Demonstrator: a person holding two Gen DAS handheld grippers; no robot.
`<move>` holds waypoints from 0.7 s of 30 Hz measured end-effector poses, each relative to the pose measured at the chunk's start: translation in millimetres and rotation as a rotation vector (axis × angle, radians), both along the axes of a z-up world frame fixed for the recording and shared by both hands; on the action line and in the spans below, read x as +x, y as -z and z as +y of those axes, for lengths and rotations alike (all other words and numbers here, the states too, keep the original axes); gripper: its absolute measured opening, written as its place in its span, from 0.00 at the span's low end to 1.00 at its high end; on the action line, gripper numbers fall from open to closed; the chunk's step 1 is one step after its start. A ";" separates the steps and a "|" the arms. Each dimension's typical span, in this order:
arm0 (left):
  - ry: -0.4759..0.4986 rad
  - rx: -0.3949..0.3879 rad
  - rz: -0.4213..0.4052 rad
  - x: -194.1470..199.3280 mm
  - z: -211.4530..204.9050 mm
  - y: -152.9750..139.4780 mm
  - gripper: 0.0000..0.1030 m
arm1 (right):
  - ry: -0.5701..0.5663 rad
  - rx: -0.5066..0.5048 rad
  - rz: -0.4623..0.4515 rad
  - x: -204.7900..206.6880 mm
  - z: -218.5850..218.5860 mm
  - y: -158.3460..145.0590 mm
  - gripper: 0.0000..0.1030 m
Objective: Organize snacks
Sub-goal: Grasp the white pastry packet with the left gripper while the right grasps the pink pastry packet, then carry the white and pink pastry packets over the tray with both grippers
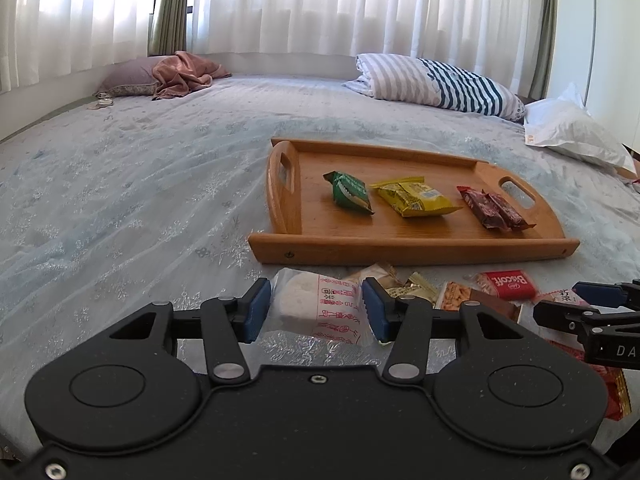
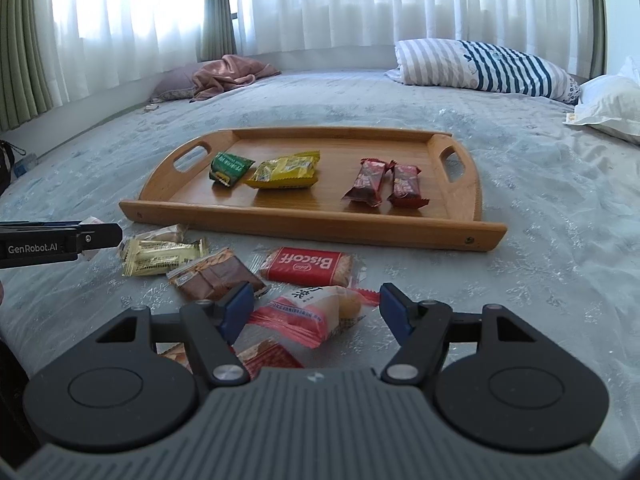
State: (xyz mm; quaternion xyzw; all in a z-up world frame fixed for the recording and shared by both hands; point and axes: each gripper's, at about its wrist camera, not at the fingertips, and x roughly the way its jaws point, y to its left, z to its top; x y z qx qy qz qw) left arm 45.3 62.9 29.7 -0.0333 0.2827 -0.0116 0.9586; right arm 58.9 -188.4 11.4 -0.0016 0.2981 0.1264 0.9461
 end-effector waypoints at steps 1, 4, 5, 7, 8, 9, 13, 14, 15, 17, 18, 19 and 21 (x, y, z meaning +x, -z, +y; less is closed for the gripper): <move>0.002 -0.002 -0.002 0.4 -0.2 -0.3 0.46 | 0.006 -0.003 -0.005 0.1 -0.9 -1.0 0.69; 0.007 -0.004 -0.009 3.6 -2.7 -3.9 0.46 | 0.027 -0.013 -0.016 1.8 -3.4 -2.8 0.69; 0.008 -0.006 -0.011 4.9 -3.6 -5.5 0.46 | 0.034 -0.013 -0.018 2.4 -4.8 -3.4 0.69; 0.012 -0.011 -0.014 7.6 -5.1 -7.8 0.46 | 0.046 -0.011 -0.020 5.1 -7.2 -4.6 0.69; 0.015 -0.014 -0.016 9.4 -6.1 -8.7 0.46 | 0.052 -0.010 -0.023 6.3 -8.5 -5.2 0.69; 0.017 -0.017 -0.016 11.3 -7.0 -9.7 0.46 | 0.058 -0.009 -0.025 7.4 -9.8 -5.8 0.69; 0.026 -0.030 -0.024 19.0 -10.1 -14.8 0.46 | 0.077 0.003 -0.033 12.9 -14.6 -9.5 0.69; 0.028 -0.033 -0.028 20.9 -11.3 -16.1 0.46 | 0.081 0.004 -0.037 14.3 -15.6 -10.5 0.69; 0.031 -0.037 -0.030 23.0 -12.6 -17.5 0.46 | 0.084 0.004 -0.041 15.8 -16.5 -11.2 0.69; 0.042 -0.047 -0.035 28.0 -14.5 -20.9 0.46 | 0.088 0.004 -0.050 19.6 -17.6 -13.8 0.69; 0.046 -0.051 -0.036 30.6 -15.4 -22.3 0.46 | 0.089 0.004 -0.055 21.8 -18.0 -15.5 0.69; 0.049 -0.054 -0.038 33.3 -16.4 -23.7 0.46 | 0.091 0.005 -0.061 24.0 -18.4 -17.1 0.69; 0.052 -0.056 -0.042 39.9 -18.0 -26.4 0.46 | 0.096 0.008 -0.072 29.0 -19.6 -20.4 0.69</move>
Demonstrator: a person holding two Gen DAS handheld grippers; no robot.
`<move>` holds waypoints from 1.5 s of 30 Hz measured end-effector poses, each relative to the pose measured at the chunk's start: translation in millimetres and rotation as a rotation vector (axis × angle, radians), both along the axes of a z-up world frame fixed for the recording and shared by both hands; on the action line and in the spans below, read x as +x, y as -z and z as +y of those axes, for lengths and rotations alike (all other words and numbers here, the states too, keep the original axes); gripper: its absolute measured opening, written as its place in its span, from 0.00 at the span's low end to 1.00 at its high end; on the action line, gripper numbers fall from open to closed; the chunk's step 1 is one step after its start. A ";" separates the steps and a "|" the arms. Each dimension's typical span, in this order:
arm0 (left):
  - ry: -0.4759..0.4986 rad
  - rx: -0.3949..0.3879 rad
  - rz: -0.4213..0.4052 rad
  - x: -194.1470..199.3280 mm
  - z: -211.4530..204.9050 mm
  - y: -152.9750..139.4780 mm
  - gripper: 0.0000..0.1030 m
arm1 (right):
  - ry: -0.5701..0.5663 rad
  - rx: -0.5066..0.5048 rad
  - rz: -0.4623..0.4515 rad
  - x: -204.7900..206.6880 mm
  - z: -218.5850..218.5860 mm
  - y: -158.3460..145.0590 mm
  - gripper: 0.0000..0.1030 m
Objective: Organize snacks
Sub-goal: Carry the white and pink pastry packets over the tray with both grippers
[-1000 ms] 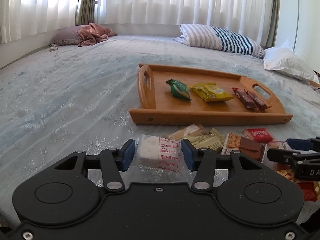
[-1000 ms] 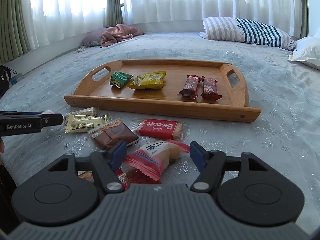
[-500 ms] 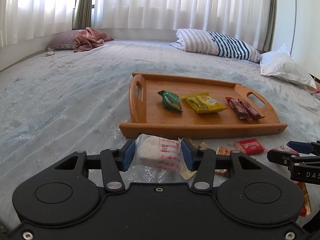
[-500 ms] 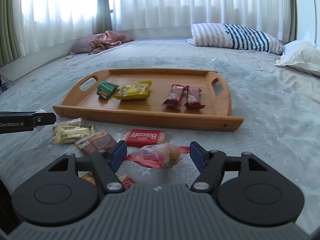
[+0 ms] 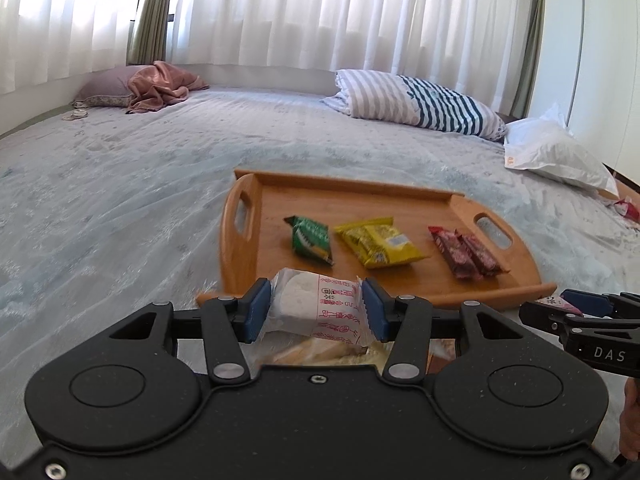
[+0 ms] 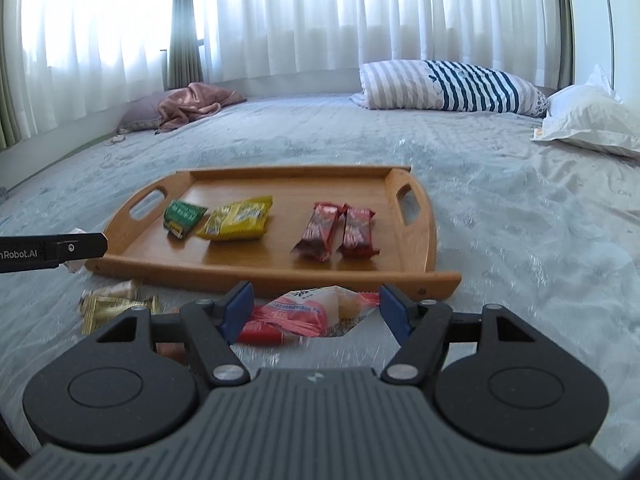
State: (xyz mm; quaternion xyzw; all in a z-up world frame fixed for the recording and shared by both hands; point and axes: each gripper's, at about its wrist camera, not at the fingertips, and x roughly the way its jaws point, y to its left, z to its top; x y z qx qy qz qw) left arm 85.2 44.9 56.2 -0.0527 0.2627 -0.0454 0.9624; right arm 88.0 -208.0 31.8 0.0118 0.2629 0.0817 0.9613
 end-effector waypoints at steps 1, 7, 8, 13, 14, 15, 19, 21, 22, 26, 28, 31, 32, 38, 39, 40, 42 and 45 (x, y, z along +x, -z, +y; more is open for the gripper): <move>0.001 -0.001 -0.002 3.3 -0.3 -1.1 0.46 | 0.003 0.002 -0.006 2.7 -0.8 -1.8 0.69; 0.005 -0.023 0.005 26.4 -0.4 -6.0 0.46 | 0.030 0.019 -0.028 21.9 -8.2 -9.6 0.69; 0.004 -0.029 0.008 30.2 0.5 -6.5 0.46 | 0.034 0.022 -0.028 25.8 -9.8 -10.7 0.69; -0.004 -0.046 0.020 51.2 5.6 -4.9 0.46 | 0.062 0.038 -0.013 49.0 -20.5 -14.1 0.69; -0.007 -0.048 0.023 56.3 6.8 -3.8 0.46 | 0.070 0.035 -0.010 53.7 -22.6 -13.6 0.69; -0.011 -0.049 0.029 60.8 8.1 -2.3 0.46 | 0.081 0.029 -0.009 58.0 -24.2 -13.0 0.69; -0.025 -0.051 0.053 76.5 10.6 6.6 0.46 | 0.107 -0.017 -0.005 72.9 -28.5 -6.6 0.69; -0.031 -0.044 0.062 82.7 9.8 11.0 0.46 | 0.110 -0.028 0.000 79.0 -29.5 -1.5 0.69; -0.032 -0.044 0.068 85.2 9.5 13.1 0.46 | 0.111 -0.026 0.007 81.8 -30.1 1.1 0.69; -0.031 -0.047 0.085 93.3 5.9 19.8 0.46 | 0.114 -0.010 0.031 89.3 -28.9 10.4 0.69; -0.031 -0.045 0.090 96.7 3.6 22.8 0.46 | 0.114 -0.014 0.034 91.5 -26.7 13.8 0.69; -0.030 -0.044 0.099 101.5 1.0 27.0 0.46 | 0.110 -0.020 0.039 94.6 -23.2 17.0 0.69; -0.030 -0.043 0.103 102.6 -0.1 28.4 0.46 | 0.110 -0.021 0.041 95.4 -22.3 18.0 0.69; -0.032 -0.047 0.117 109.9 -2.5 34.7 0.46 | 0.101 -0.025 0.043 99.9 -20.1 21.0 0.69; -0.032 -0.049 0.119 111.1 -2.8 35.4 0.46 | 0.101 -0.025 0.043 100.1 -19.9 21.3 0.69; -0.032 -0.052 0.121 112.4 -3.4 36.3 0.46 | 0.100 -0.025 0.043 100.3 -20.1 21.3 0.70; -0.031 -0.054 0.126 114.2 -4.3 38.2 0.46 | 0.099 -0.024 0.043 100.4 -19.9 21.5 0.70; -0.027 -0.051 0.129 115.8 -5.5 40.4 0.46 | 0.101 -0.024 0.042 100.6 -20.0 21.8 0.70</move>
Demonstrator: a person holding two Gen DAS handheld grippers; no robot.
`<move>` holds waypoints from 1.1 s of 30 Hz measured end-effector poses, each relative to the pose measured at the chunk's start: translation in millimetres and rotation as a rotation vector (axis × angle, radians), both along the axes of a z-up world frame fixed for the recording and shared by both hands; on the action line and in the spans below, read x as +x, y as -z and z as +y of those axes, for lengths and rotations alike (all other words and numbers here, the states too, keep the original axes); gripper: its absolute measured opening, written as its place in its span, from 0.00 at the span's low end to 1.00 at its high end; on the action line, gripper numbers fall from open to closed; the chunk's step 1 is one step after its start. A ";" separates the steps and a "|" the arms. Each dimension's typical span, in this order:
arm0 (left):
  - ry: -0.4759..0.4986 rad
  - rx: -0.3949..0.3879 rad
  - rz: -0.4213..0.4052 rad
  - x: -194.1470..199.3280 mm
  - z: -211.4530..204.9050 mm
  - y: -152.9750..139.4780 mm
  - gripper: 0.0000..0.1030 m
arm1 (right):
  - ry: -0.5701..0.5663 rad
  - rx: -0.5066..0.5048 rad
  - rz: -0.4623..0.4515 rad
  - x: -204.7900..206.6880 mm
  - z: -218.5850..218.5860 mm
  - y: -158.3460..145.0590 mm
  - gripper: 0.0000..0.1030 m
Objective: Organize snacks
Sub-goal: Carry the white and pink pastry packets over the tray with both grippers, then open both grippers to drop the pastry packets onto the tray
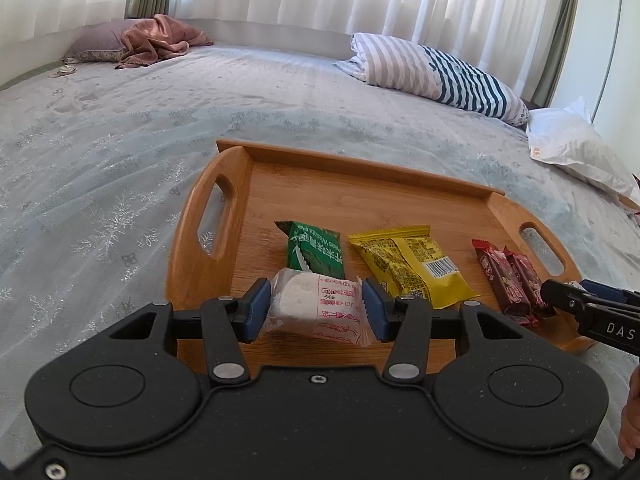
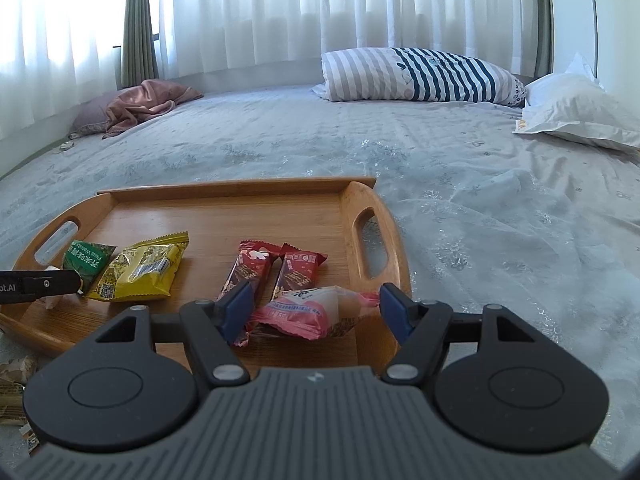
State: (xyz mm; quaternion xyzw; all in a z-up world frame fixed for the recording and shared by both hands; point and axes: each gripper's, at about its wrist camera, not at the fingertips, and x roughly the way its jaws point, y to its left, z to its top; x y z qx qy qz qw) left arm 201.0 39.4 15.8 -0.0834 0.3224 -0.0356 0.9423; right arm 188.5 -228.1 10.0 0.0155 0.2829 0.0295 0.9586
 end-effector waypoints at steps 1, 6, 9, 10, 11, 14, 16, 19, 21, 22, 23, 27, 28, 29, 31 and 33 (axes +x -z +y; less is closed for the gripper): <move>0.002 0.001 0.001 0.4 -0.4 0.6 0.46 | -0.001 0.002 0.000 0.4 -0.1 0.3 0.70; 0.006 0.006 0.000 3.0 -3.2 1.9 0.47 | -0.003 0.009 0.003 0.5 0.1 1.8 0.71; 0.010 0.009 -0.003 2.9 -4.6 2.5 0.49 | -0.005 0.012 0.006 0.7 -0.1 2.6 0.72; 0.013 0.010 -0.003 3.0 -4.9 2.6 0.51 | -0.004 0.011 0.005 0.7 -0.2 2.6 0.72; 0.015 0.011 -0.003 2.4 -5.2 2.9 0.52 | -0.005 0.012 0.004 0.6 -0.3 2.5 0.72; 0.014 0.021 -0.007 0.9 -6.6 2.1 0.59 | -0.008 0.020 -0.005 -1.6 -0.9 1.2 0.75; 0.017 0.018 -0.015 -0.9 -7.1 0.3 0.65 | -0.012 0.020 -0.014 -4.5 -0.5 -1.4 0.76; 0.028 0.022 -0.026 -4.9 -8.0 -3.8 0.72 | -0.017 0.018 -0.026 -9.4 1.0 -6.0 0.78; 0.040 0.026 -0.033 -8.9 -8.8 -7.0 0.76 | -0.020 0.018 -0.035 -14.4 1.9 -9.1 0.79; 0.048 0.028 -0.037 -11.6 -9.4 -8.6 0.78 | -0.022 0.017 -0.039 -17.2 1.9 -11.0 0.81; 0.056 0.031 -0.042 -14.7 -10.2 -10.3 0.81 | -0.024 0.016 -0.043 -20.1 2.2 -12.5 0.83; 0.100 0.050 -0.060 -31.8 -14.1 -16.5 0.85 | -0.040 0.011 -0.046 -32.7 3.7 -16.0 0.87; 0.109 0.055 -0.064 -36.1 -14.8 -17.6 0.86 | -0.044 0.008 -0.045 -36.9 4.4 -16.2 0.87; 0.117 0.059 -0.067 -40.9 -15.2 -18.7 0.87 | -0.046 0.004 -0.045 -41.5 5.0 -16.2 0.87; 0.134 0.061 -0.070 -50.1 -15.5 -20.6 0.88 | -0.052 -0.003 -0.046 -51.4 6.2 -15.9 0.89; 0.150 0.060 -0.072 -60.6 -16.0 -21.8 0.90 | -0.057 -0.005 -0.048 -62.2 6.8 -15.0 0.89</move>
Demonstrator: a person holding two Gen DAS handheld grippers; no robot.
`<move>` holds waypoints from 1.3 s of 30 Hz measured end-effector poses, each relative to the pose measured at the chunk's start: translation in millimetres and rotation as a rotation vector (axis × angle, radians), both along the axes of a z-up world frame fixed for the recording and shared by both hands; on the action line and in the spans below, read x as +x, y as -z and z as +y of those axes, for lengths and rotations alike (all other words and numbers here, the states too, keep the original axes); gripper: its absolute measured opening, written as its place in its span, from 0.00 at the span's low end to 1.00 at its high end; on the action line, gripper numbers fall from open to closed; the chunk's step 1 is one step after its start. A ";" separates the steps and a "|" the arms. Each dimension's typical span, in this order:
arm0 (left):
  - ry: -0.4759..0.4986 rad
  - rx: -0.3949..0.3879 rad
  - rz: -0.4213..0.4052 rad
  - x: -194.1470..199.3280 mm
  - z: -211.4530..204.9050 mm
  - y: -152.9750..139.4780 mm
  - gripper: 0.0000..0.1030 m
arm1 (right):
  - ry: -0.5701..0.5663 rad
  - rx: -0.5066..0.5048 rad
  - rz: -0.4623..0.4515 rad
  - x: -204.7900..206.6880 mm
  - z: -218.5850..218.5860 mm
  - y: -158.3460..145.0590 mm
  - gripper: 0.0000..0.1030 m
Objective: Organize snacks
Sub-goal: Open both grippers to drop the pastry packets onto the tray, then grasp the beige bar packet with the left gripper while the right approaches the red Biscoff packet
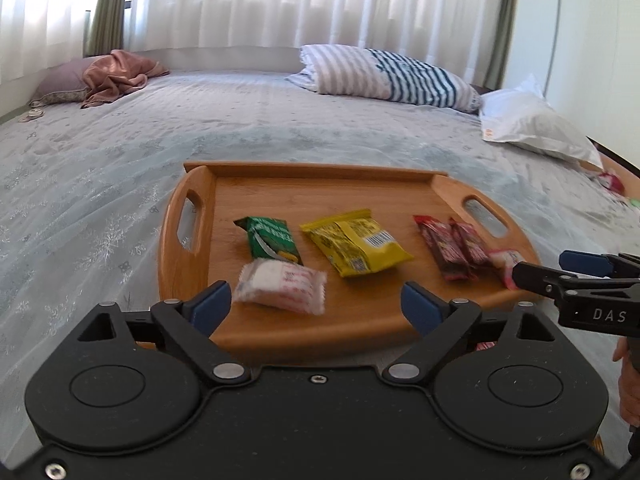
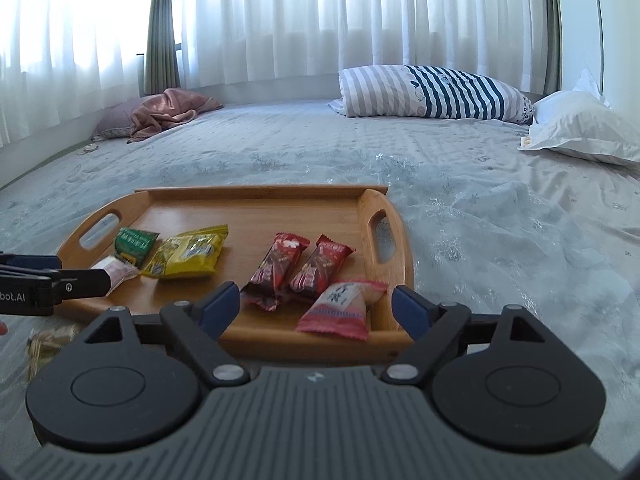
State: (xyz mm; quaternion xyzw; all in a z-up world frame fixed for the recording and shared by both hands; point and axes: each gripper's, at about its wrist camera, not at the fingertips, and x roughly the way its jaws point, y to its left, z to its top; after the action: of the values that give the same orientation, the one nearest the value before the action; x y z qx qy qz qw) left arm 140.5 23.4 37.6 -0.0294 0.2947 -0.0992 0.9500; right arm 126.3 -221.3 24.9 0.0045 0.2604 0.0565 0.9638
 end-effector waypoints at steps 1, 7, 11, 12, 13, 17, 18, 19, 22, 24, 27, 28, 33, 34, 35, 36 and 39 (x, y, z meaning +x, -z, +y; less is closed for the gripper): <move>0.004 0.000 0.000 -4.8 0.0 -0.2 0.90 | -0.004 0.000 0.000 -5.4 0.2 0.7 0.90; 0.021 -0.014 0.021 -32.0 3.2 3.8 0.90 | -0.035 -0.056 -0.005 -30.9 6.9 6.5 0.90; 0.039 0.024 0.029 -45.7 -0.5 7.7 0.78 | -0.069 -0.095 0.005 -36.5 13.8 12.1 0.91; 0.045 0.046 0.029 -49.1 -2.6 9.1 0.71 | -0.075 -0.099 0.008 -37.6 15.2 13.5 0.91; 0.050 0.068 0.031 -51.9 -4.3 9.9 0.57 | -0.081 -0.103 0.010 -39.0 16.5 14.6 0.91; 0.082 0.111 0.050 -58.4 -8.9 15.7 0.47 | -0.098 -0.102 0.022 -41.3 20.2 18.7 0.91; 0.085 0.116 0.050 -60.4 -9.5 17.0 0.47 | -0.100 -0.101 0.026 -41.3 20.9 19.5 0.91; 0.087 0.121 0.049 -61.3 -9.9 17.6 0.47 | -0.102 -0.099 0.029 -40.7 21.3 20.0 0.91; 0.088 0.126 0.054 -62.3 -10.3 18.9 0.47 | -0.102 -0.098 0.042 -37.9 22.4 22.6 0.91; 0.101 0.127 0.061 -63.5 -11.5 18.8 0.47 | -0.102 -0.101 0.052 -35.3 24.5 23.7 0.90; 0.141 0.116 0.092 -66.4 -13.9 19.6 0.41 | -0.109 -0.114 0.061 -32.1 27.9 24.9 0.90; 0.154 0.095 0.106 -67.2 -12.9 19.6 0.39 | -0.112 -0.118 0.062 -31.4 29.1 25.0 0.90; 0.145 0.055 0.124 -68.1 -9.2 19.9 0.32 | -0.130 -0.129 0.067 -29.0 34.6 25.6 0.90; 0.137 0.054 0.121 -67.2 -9.4 20.3 0.32 | -0.132 -0.128 0.070 -28.0 35.4 25.8 0.90; 0.129 0.053 0.118 -66.4 -10.1 20.5 0.33 | -0.132 -0.126 0.073 -27.3 35.8 25.9 0.90; 0.125 0.055 0.115 -65.5 -11.1 20.7 0.33 | -0.133 -0.124 0.076 -26.3 36.4 26.4 0.90; 0.116 0.067 0.100 -62.9 -15.4 21.4 0.33 | -0.133 -0.118 0.084 -23.9 37.9 27.2 0.89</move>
State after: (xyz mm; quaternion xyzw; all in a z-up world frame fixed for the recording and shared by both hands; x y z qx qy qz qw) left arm 77.5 8.0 16.1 0.0146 0.3463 -0.1424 0.9271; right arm 102.4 -183.4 -2.2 -0.0669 0.3031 0.1045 0.9448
